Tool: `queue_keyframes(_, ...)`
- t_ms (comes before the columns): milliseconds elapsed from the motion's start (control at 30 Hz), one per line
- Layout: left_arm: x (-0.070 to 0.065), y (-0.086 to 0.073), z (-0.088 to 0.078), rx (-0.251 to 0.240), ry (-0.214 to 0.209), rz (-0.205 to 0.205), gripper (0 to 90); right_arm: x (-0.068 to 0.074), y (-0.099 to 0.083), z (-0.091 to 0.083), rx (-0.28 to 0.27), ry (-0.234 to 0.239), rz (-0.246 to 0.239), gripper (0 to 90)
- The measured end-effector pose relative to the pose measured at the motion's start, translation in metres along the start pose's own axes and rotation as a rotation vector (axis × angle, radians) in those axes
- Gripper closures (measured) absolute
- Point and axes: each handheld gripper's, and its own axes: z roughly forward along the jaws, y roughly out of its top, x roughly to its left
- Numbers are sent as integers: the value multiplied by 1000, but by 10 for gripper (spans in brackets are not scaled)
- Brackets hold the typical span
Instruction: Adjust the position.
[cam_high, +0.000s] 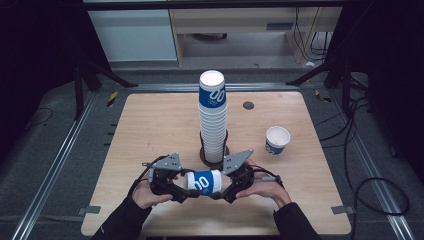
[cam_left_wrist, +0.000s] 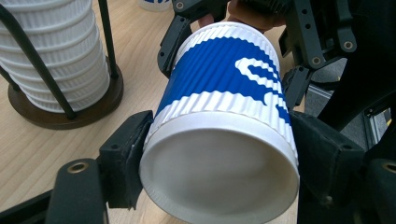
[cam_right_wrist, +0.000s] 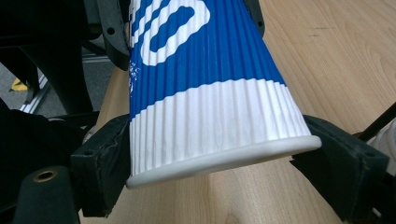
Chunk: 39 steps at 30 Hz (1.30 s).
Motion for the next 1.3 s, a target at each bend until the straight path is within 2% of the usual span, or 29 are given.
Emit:
queue_keyframes(233,1,-1,0,-7,-7,1,260,0,0,1,0,-4,-1,134)
queue_keyframes(333,1,-1,-3,-27,-4,0,261,-1,0,0,-17,-8,14,116)
queue_keyframes(433,4,-2,-9,-51,15,-3,262,-3,2,-9,-60,-26,35,97)
queue_keyframes(567,8,-4,-17,-106,39,-10,262,-7,3,-26,-144,-46,72,91)
queue_keyframes(700,11,-6,-21,-156,49,-15,262,-10,2,-36,-186,-53,93,88)
queue_keyframes(767,10,-6,-22,-187,43,-18,262,-10,1,-37,-197,-47,105,87)
queue_keyframes(867,8,-6,-21,-207,39,-8,262,-11,0,-34,-200,-30,111,85)
queue_keyframes(967,5,-5,-20,-232,16,-7,262,-10,0,-31,-205,-7,114,84)
queue_keyframes(1000,4,-5,-18,-235,12,-4,263,-10,0,-29,-214,17,118,84)
queue_keyframes(1067,2,-5,-16,-233,3,5,262,-9,0,-28,-213,24,116,84)
queue_keyframes(1200,1,-5,-13,-240,-9,6,266,-8,0,-25,-221,68,112,92)
queue_keyframes(1300,0,-5,-13,-245,-6,10,267,-6,0,-23,-217,79,106,92)
